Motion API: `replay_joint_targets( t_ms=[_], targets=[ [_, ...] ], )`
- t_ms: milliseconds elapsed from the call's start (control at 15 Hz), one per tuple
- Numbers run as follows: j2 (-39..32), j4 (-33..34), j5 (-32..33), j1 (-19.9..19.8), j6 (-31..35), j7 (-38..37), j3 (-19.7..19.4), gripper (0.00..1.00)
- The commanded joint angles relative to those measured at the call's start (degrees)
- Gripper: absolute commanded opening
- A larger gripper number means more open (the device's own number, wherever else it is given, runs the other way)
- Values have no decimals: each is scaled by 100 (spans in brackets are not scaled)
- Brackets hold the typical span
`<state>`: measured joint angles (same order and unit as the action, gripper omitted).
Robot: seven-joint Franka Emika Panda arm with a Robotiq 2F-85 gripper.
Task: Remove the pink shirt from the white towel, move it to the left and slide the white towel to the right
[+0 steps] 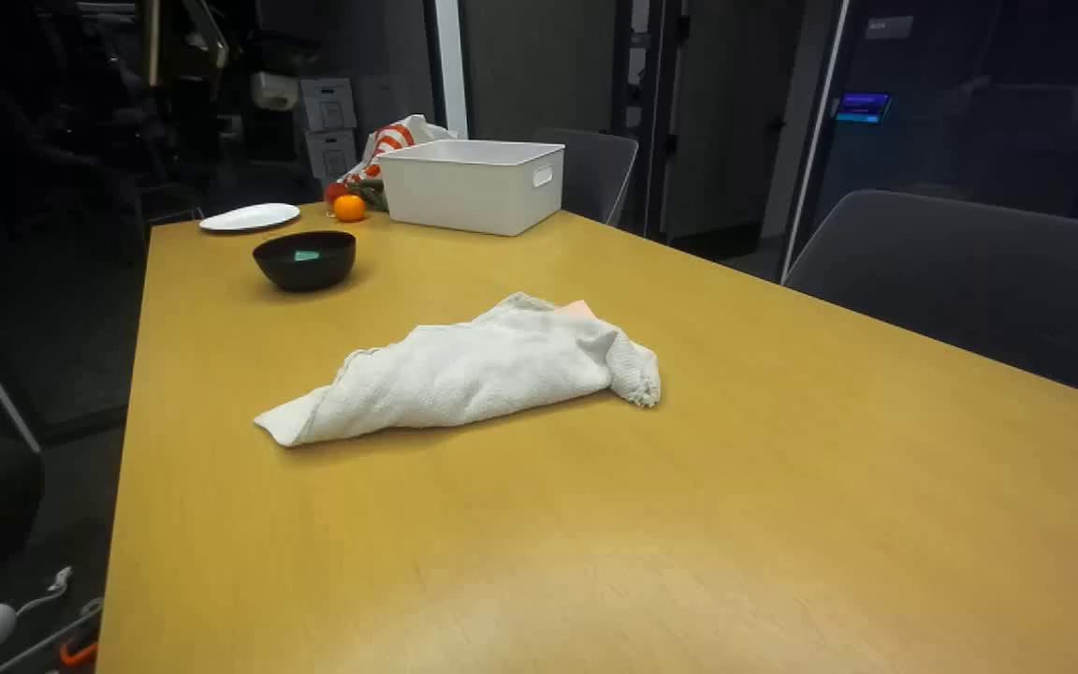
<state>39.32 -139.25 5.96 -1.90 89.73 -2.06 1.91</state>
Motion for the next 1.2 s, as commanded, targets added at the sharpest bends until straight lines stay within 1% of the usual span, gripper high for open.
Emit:
replay_joint_targets(
  t_ms=[0, 333, 467, 600, 733, 867, 1067, 1133],
  targets=[
    [-1, 34, 21, 57, -14, -28, -42, 100],
    [25, 70, 21, 57, -14, -28, -42, 100],
    [-86, -77, -28, 166, 233, -23, 46, 100],
    [-295, -195, -218, 340, 611, -109, 180, 100],
    [-532, -281, -389, 558, 1202, -166, 374, 100],
    [-875, -221, -431, 733, 1762, -234, 599, 100],
    [-1458, -85, 95, 817, 2781, -313, 969, 100],
    [-1663, -25, 231, 825, 3091, -297, 1025, 100]
  ],
)
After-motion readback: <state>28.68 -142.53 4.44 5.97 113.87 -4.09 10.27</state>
